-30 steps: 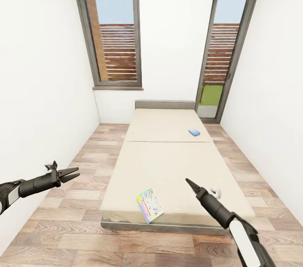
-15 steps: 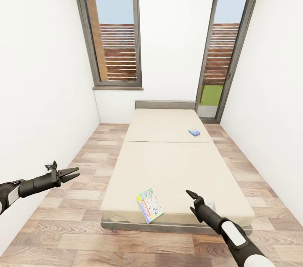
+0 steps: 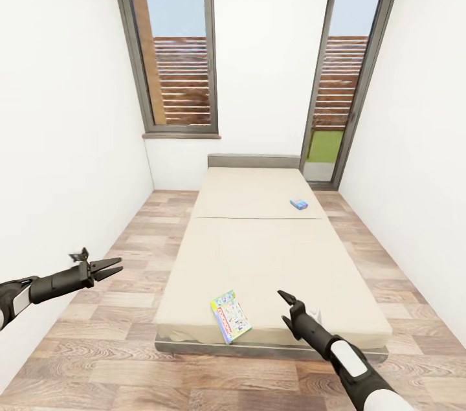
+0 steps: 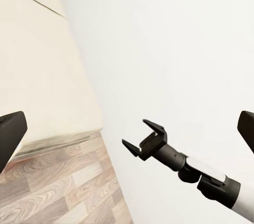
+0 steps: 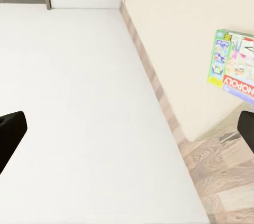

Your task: Put all the toys in the child's room - the three board games (two on the bed and one on the table), the two jigsaw puzzles on the table, and the tennis ball on the table - inside the toy box on the table in the child's room.

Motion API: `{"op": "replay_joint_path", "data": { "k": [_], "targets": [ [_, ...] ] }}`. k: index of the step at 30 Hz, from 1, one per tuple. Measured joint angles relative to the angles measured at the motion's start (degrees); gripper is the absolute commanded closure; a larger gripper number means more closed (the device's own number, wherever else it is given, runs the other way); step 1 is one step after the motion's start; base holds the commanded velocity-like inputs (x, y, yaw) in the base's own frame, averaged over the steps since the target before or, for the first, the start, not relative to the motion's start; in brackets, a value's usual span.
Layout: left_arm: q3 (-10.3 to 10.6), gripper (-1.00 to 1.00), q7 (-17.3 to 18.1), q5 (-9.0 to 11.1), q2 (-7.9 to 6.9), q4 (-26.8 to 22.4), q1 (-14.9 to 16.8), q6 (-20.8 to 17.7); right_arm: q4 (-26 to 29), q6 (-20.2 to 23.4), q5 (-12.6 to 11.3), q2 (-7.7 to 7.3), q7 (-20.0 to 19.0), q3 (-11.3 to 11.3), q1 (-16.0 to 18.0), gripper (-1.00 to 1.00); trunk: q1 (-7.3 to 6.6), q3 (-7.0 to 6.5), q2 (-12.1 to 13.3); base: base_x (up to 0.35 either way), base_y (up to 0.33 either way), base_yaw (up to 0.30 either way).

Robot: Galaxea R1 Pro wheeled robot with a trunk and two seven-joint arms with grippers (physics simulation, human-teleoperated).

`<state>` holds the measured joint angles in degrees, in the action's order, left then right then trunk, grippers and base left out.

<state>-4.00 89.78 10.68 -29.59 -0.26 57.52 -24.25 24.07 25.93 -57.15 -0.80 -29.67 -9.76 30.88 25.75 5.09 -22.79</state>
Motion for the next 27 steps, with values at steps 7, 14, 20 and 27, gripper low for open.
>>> {"op": "replay_joint_path", "data": {
  "k": [7,14,20,27],
  "targets": [
    [0.0,-1.0,0.0,0.07,1.32,0.04,0.0,-0.1,0.02,0.22,0.05,0.78,-3.48,-0.06,-0.01,-1.0,0.0,0.0,0.0,0.0,0.0,0.0],
    [0.02,-1.0,0.0,0.05,2.52,0.13,0.0,-0.16,0.04,0.26,0.08,0.87,-4.17,0.06,-0.07,-1.0,0.0,0.0,0.0,0.0,0.0,0.0],
    [0.02,-1.0,0.0,-0.07,5.18,0.17,-0.04,-0.61,-0.06,0.22,-0.05,1.54,-4.26,0.38,-0.11,-1.0,0.88,0.72,-1.59,0.0,0.0,0.0],
    [0.02,-1.0,0.0,-0.09,5.61,0.17,-0.08,-0.8,-0.14,0.22,-0.04,2.49,-4.18,0.37,-0.15,-1.0,2.42,1.98,-4.41,0.0,0.0,0.0]
  ]
}}
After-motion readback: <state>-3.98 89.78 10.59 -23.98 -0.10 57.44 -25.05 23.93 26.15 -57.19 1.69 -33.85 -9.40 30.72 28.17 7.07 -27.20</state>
